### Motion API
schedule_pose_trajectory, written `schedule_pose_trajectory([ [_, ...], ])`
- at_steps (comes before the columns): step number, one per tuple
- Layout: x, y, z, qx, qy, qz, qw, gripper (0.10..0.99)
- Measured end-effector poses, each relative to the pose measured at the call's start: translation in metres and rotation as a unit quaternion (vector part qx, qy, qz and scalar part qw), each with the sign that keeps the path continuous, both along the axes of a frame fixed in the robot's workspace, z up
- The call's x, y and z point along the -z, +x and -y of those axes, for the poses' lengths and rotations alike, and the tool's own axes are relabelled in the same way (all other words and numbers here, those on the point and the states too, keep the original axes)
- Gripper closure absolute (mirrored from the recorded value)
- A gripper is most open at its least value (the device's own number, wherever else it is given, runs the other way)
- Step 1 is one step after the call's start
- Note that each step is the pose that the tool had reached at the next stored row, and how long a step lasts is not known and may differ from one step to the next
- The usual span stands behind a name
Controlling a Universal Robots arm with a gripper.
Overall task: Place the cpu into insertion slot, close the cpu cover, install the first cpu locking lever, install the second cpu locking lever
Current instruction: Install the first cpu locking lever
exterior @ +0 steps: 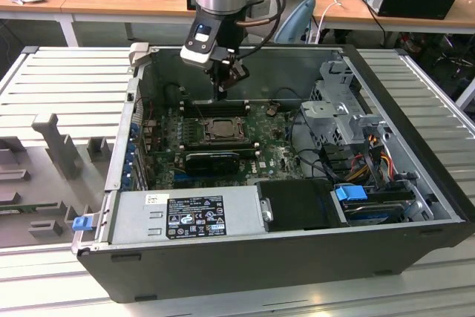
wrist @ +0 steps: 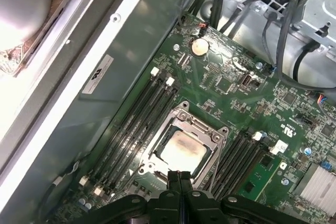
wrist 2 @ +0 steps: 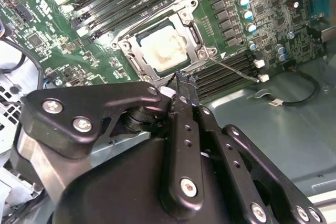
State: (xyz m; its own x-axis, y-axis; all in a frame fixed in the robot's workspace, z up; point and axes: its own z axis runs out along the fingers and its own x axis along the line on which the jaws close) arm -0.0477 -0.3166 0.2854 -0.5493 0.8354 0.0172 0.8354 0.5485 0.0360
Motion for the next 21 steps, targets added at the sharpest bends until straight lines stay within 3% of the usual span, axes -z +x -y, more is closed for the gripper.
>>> schedule_pose_trajectory([
  [12, 0.0, 0.0, 0.0, -0.052, 0.0, 0.0, 0.9986, 0.98],
  [21, 0.0, 0.0, 0.0, -0.09, 0.0, 0.0, 0.996, 0.98],
])
